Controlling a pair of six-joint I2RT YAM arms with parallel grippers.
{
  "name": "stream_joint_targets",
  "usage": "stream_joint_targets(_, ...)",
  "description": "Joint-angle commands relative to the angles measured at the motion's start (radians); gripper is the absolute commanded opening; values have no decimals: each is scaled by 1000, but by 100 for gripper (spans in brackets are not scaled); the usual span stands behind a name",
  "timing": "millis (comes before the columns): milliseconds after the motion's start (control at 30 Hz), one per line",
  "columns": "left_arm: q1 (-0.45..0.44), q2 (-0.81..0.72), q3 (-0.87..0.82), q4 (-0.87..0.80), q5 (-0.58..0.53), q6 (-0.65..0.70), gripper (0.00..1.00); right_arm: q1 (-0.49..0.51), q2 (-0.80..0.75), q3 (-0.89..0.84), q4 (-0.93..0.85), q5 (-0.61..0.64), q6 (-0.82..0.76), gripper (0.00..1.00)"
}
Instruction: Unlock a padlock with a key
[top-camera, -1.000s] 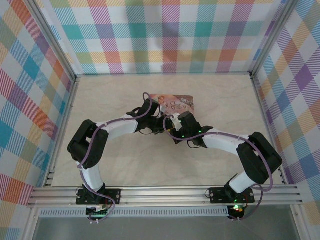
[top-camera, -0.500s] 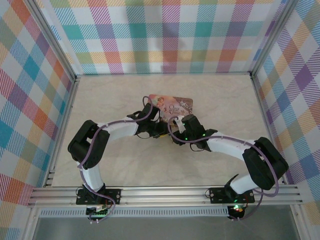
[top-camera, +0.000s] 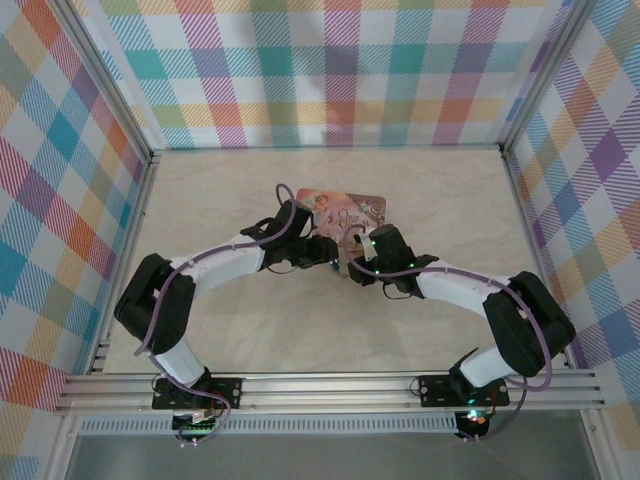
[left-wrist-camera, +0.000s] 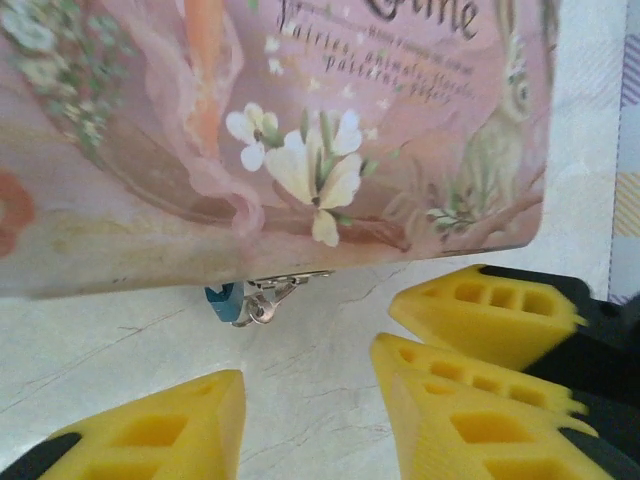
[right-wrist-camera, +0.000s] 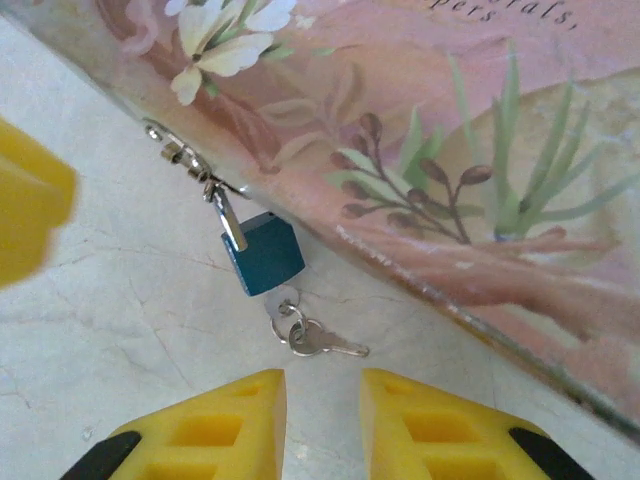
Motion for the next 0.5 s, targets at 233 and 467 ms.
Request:
stream_joint_targets(233,48,-152,1,-141,-193,54,56,-90,69,98,3,33,26,30)
stream_joint_targets(467,93,-143,21,-166,-269,53,59,-82,47,94,3,-4,29,30)
